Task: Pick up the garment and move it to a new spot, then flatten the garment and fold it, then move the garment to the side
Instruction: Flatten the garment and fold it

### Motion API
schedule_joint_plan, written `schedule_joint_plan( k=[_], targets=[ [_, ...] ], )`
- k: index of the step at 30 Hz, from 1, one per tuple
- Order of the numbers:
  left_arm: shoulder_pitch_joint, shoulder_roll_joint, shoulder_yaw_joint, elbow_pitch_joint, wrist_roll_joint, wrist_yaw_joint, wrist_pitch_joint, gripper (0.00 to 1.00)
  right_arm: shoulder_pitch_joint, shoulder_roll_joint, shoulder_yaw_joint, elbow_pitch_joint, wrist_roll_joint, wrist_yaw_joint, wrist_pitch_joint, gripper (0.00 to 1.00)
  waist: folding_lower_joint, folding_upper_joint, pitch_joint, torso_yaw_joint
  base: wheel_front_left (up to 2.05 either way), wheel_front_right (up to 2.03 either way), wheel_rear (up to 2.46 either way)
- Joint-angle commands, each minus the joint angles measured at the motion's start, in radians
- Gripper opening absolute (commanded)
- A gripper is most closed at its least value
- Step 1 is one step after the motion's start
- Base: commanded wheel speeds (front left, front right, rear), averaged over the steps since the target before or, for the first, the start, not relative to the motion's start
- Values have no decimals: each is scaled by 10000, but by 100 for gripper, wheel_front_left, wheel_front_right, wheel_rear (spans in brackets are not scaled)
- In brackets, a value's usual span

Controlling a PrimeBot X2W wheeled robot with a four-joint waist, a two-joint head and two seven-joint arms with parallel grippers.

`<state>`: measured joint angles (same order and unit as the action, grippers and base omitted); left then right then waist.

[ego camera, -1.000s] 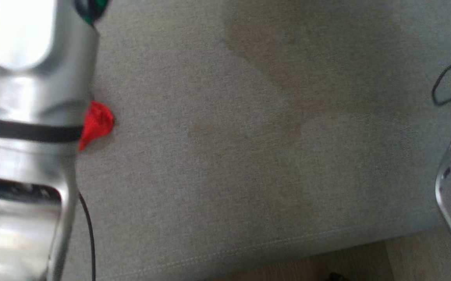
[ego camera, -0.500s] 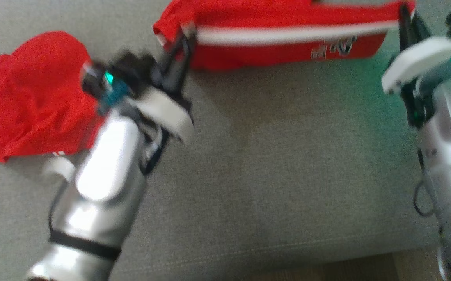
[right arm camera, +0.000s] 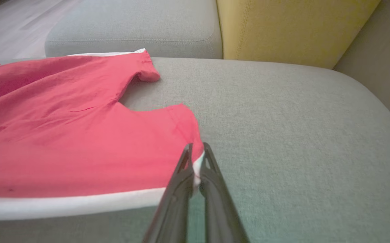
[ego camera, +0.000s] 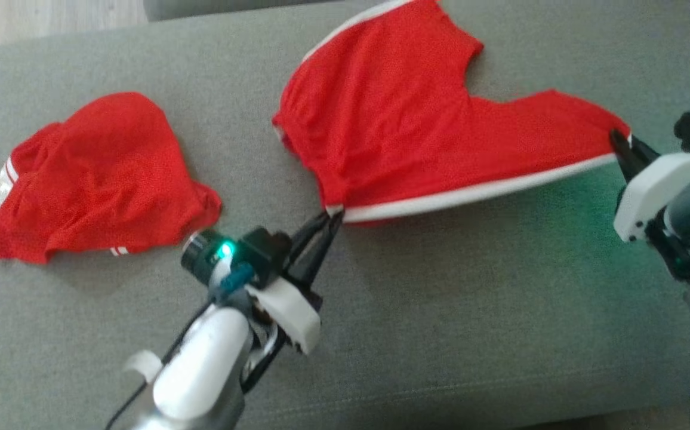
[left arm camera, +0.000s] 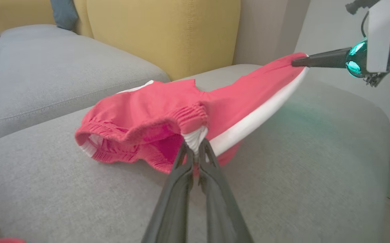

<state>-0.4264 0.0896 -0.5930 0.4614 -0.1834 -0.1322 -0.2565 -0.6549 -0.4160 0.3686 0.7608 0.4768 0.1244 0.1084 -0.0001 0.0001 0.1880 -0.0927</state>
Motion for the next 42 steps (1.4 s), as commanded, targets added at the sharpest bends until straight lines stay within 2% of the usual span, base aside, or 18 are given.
schedule_joint_plan(
  k=[1,8,14,19,24,29,33,37,42],
  targets=[
    [124,266,261,-451,-3,17,-52,0,348,-657,269,-682,356,63,289,0,1,-1,-287,-79,0,0,0],
    [1168,422,196,-970,-52,33,-53,0,1534,-1611,522,-2017,1194,63,1295,0,1,-1,-848,-225,0,0,0],
    [2232,646,79,-1679,-99,129,-53,0,2934,-2258,45,-3285,1728,63,2328,0,1,-1,-1227,-310,0,0,0],
    [3021,750,-235,-2547,-232,158,246,0,4321,-2613,-1284,-4722,1919,63,3325,0,1,-1,-1248,-297,0,0,0],
    [2845,678,-92,-3032,-282,386,286,0,4738,-2256,-2613,-6051,1349,63,3871,0,1,-1,-999,-189,0,0,0],
    [2273,505,99,-3263,-316,543,280,0,4360,-1815,-3414,-7057,634,63,4413,0,1,-1,-559,51,0,0,0],
    [1784,339,260,-3242,-412,628,256,0,3620,-1659,-3514,-7364,195,63,4865,0,1,-1,-101,378,0,0,0],
    [1238,175,252,-3029,-415,629,224,0,2557,-1722,-3256,-7141,-154,63,5191,0,1,-1,407,789,0,0,0],
    [586,-68,136,-2542,-523,576,148,0,940,-1843,-2771,-6228,-450,63,5359,0,1,-1,1000,1441,0,0,0]
  ],
)
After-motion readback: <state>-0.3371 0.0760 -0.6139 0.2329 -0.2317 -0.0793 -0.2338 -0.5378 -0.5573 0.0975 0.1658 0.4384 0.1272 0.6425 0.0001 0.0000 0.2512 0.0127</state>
